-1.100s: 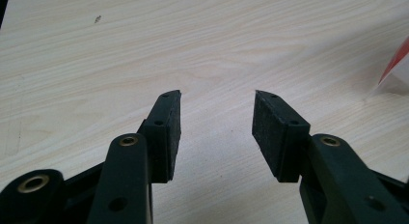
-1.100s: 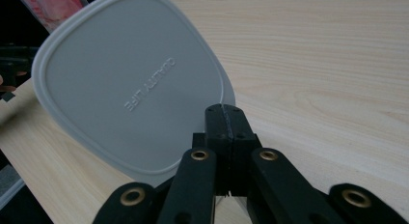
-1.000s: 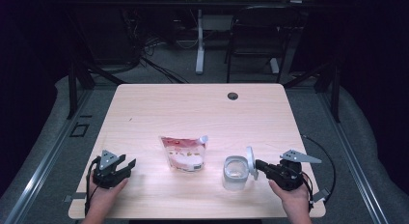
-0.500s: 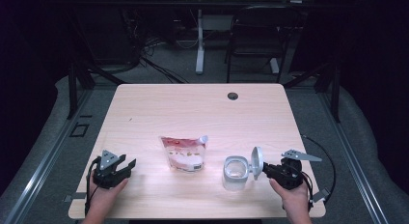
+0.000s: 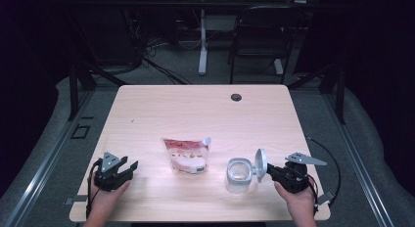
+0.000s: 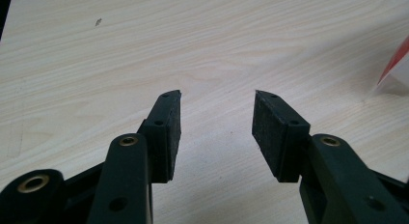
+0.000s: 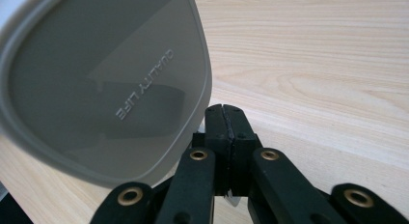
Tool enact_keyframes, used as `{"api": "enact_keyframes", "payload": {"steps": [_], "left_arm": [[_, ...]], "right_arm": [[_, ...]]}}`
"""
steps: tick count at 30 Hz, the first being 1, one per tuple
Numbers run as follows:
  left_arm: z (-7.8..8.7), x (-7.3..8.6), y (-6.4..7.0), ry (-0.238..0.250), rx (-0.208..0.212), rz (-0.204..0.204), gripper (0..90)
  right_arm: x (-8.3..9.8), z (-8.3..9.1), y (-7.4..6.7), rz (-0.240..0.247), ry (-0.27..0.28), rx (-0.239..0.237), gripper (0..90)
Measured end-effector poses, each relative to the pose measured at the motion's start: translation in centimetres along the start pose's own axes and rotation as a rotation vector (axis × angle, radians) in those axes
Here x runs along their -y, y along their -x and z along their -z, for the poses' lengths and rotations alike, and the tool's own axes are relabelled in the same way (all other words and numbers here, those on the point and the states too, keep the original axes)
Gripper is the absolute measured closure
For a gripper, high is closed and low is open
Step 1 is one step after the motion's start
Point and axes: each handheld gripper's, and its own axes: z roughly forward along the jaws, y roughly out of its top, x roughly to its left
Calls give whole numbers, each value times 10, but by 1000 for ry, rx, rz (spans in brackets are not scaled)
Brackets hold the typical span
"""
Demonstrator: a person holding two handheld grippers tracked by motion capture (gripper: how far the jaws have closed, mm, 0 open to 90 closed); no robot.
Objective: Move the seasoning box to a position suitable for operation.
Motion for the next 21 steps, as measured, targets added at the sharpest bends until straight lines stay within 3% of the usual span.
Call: {"api": "enact_keyframes", "payload": {"steps": [8,21], "left_arm": [[0,-1,0,6,2,1,533],[1,0,0,8,-1,9,533]], "right_arm": [[13,12,-8,38,-1,55,846],[29,26,-25,95,-7,53,736]]}}
